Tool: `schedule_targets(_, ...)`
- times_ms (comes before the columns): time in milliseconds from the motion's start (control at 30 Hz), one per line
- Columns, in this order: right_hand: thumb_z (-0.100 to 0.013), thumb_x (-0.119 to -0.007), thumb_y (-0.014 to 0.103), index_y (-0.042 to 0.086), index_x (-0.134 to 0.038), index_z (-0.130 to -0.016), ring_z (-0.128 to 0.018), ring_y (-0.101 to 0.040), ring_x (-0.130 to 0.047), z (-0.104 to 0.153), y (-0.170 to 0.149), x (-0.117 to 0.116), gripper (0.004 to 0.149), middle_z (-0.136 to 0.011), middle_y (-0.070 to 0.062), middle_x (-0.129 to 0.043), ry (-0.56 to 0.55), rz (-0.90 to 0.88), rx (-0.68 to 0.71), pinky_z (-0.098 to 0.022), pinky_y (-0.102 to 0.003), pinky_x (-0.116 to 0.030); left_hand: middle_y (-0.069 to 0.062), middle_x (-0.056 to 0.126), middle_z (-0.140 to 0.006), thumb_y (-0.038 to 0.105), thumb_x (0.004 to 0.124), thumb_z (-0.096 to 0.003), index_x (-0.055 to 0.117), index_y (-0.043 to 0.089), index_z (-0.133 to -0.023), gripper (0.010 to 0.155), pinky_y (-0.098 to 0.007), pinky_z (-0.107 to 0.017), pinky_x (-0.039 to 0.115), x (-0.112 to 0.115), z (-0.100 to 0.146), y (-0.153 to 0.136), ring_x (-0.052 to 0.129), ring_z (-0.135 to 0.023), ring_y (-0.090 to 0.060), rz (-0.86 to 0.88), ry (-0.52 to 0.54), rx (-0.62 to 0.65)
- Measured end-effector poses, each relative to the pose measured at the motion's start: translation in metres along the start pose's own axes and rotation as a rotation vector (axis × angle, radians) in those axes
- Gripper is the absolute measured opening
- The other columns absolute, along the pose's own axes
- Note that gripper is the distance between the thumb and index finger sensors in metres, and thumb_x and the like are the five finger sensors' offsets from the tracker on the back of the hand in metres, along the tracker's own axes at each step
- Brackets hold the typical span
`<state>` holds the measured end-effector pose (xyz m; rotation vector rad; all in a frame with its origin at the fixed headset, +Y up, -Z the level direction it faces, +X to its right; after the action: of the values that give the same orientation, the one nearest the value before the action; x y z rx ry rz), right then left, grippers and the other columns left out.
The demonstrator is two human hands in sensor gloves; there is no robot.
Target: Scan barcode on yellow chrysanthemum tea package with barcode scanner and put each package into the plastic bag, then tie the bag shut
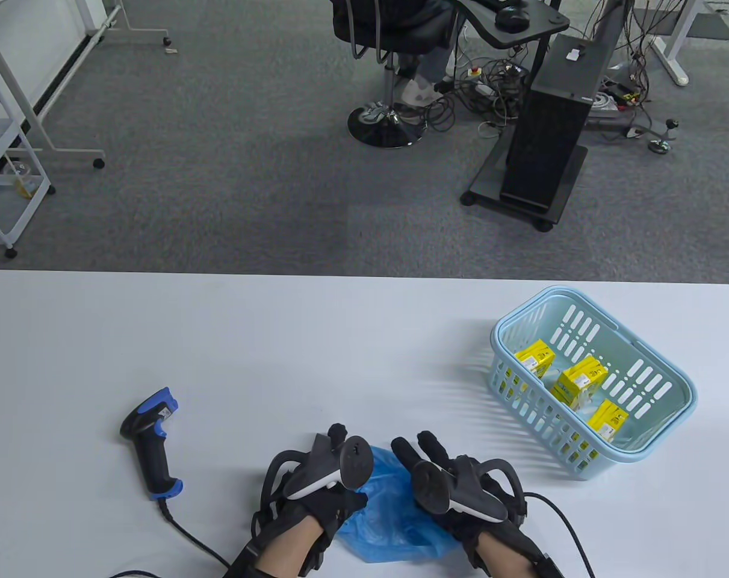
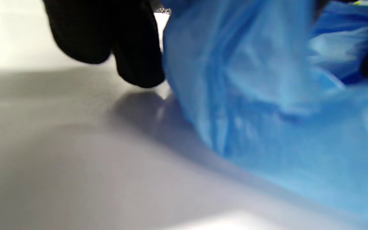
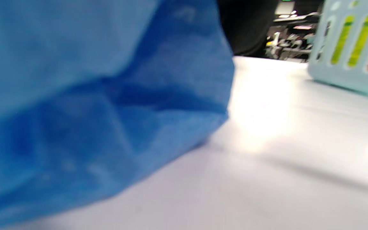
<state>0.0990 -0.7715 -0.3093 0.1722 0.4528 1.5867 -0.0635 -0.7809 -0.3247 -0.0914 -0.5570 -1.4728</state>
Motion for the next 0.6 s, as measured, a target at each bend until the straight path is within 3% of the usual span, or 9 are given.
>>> schedule_targets(100,-0.035,-0.080,0.033,0.050,-0.026,-0.099,-0.085,-0.027,-0.076,0.000,0.009,-0.004,0.085,-0.110,-0.009,-0.012,0.025,0.001,0.035,-0.072,-0.059,-0.055,-0.022,0.032,-0.118,0.050,0.091,-0.0423,0.063,0.036,-0.109,0.074,-0.053,-0.056,0.076,0.002,-0.001,-0.001,0.090,-0.082,-0.029,-0.022,-0.001,-0.009)
schedule_targets(200,-0.035,-0.080,0.027,0.047,-0.054,-0.095,-0.080,-0.025,-0.081,0.000,0.013,-0.002,0.069,-0.110,-0.009,-0.017,-0.006,0.005,0.056,-0.071,-0.057,-0.059,-0.022,0.032,-0.119,0.050,0.091,-0.0423,0.064,0.038,-0.108,0.072,-0.054,-0.058,0.075,0.002,0.000,-0.001,0.089,-0.084,-0.030,-0.026,0.001,-0.010)
schedule_targets(333,-0.034,-0.080,0.024,0.044,-0.069,-0.086,-0.064,-0.018,-0.089,0.001,0.012,0.004,0.056,-0.110,-0.009,-0.029,-0.089,-0.030,0.075,-0.067,-0.052,-0.067,-0.022,0.034,-0.119,0.050,0.091,-0.0424,0.062,0.039,-0.109,0.073,-0.055,-0.058,0.074,0.004,-0.002,-0.005,0.087,-0.084,-0.026,-0.023,-0.001,-0.030)
schedule_targets(500,-0.033,-0.081,0.028,0.043,-0.065,-0.087,-0.051,-0.015,-0.093,0.003,0.012,0.010,0.058,-0.109,-0.009,-0.036,-0.135,-0.073,0.097,-0.063,-0.048,-0.073,-0.022,0.037,-0.118,0.051,0.090,-0.0425,0.055,0.035,-0.111,0.079,-0.054,-0.058,0.074,0.005,-0.004,-0.014,0.086,-0.081,-0.023,0.020,-0.012,-0.046)
schedule_targets(600,-0.033,-0.081,0.030,0.042,-0.057,-0.092,-0.022,-0.010,-0.093,0.004,0.015,0.016,0.065,-0.104,-0.009,-0.052,-0.184,-0.134,0.136,-0.052,-0.037,-0.084,-0.023,0.038,-0.118,0.052,0.090,-0.0427,0.053,0.033,-0.112,0.080,-0.053,-0.059,0.074,0.010,-0.007,-0.027,0.083,-0.079,-0.019,0.110,-0.022,-0.077)
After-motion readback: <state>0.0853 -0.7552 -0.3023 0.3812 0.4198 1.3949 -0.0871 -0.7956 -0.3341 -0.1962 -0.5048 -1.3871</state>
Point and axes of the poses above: the tracker on the back of each hand, its own y axis roughly to the thumb side, its own z axis roughly from the fingertips to the wrist, x = y × z, the point moved 4 cm from there along -z, roughly from the wrist to the fingertips
